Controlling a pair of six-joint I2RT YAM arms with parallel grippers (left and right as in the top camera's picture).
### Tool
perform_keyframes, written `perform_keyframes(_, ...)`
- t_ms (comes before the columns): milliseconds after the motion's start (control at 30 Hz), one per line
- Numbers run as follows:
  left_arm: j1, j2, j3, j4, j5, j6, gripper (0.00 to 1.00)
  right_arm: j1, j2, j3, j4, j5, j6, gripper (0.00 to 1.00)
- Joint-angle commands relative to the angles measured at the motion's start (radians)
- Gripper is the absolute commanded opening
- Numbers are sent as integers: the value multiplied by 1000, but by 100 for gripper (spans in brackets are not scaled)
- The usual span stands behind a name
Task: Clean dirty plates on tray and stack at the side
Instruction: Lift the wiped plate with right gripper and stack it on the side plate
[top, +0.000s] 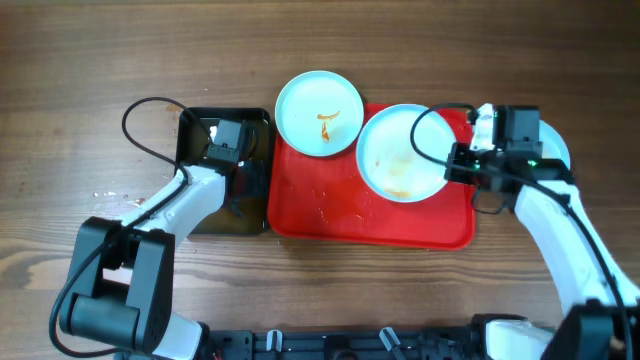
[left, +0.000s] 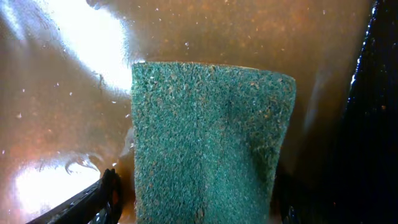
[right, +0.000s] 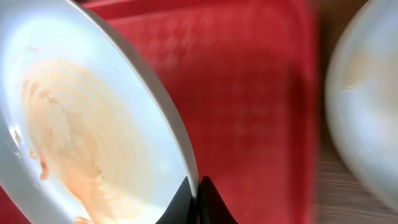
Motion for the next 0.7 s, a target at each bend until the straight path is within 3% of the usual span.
perform_keyframes(0, 5, 14, -13, -3, 5, -1, 78, 81, -54, 1, -34, 267, -80, 5)
perform_keyframes(133, 5, 14, -13, 3, 5, -1, 78, 196, -45, 1, -115, 323, -80, 5)
perform_keyframes(233, 5, 14, -13, 3, 5, -1, 78, 206, -47, 1, -87, 496, -21, 4)
perform_keyframes(400, 5, 14, -13, 3, 5, -1, 78, 218, -53, 11, -64, 567, -34, 4)
perform_keyframes(567, 5, 14, -13, 3, 5, -1, 79, 343, -55, 36, -21, 699, -103, 4)
perform_keyframes(667, 5, 14, -13, 3, 5, -1, 79, 480, -55, 42, 60, 850, -221, 4)
